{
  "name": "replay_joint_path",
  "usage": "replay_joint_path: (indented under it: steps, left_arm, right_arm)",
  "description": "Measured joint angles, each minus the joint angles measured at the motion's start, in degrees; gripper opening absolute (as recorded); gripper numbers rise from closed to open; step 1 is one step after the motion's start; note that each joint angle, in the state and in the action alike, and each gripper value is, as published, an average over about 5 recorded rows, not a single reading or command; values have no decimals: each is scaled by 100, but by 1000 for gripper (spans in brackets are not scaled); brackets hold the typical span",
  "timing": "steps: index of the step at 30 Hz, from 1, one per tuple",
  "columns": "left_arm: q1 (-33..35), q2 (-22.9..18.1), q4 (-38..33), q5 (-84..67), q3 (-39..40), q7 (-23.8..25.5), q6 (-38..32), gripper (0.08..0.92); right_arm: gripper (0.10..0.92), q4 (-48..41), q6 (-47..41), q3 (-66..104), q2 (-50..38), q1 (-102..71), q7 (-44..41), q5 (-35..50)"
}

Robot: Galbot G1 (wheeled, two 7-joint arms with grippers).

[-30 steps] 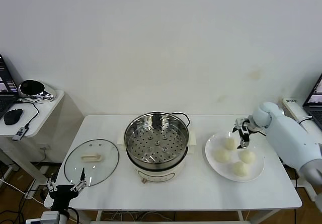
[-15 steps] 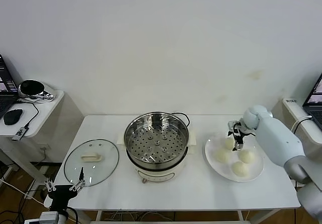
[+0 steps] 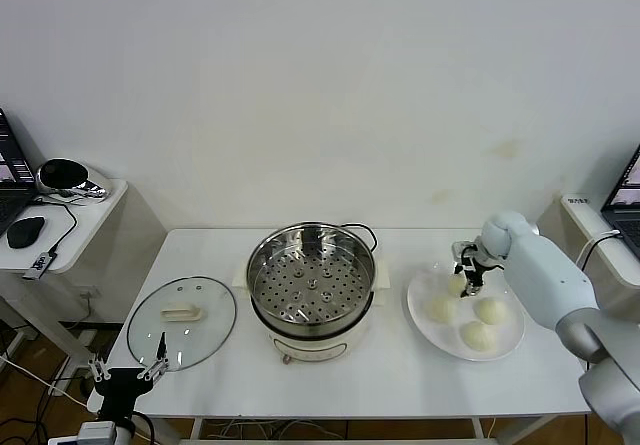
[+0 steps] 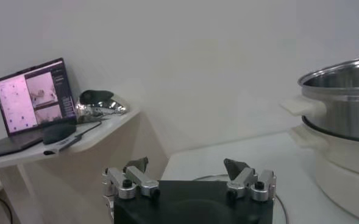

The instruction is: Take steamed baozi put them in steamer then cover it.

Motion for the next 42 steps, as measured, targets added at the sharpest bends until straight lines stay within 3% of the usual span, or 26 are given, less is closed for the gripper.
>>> replay_joint_path:
  steps: [10,24,33,42]
  left_arm:
    - [2,28,-19,-23,-24,4,-1,823]
    - [-41,39,17,-104,19,12,-22,823]
    - [-55,70,27,-167,-35,7,-99,823]
    - [-123,82,21,-232,-108,7,-101,823]
  right_arm:
    - [552,500,-90,-356,-363,252,-170,487]
    - [555,2060,-189,-2031,-882,1999,-421,2601]
    - [560,2354,163,-3266,-216,3148,-299,3582]
    - [561,2404,827,-4208,774,3533,-11,3736]
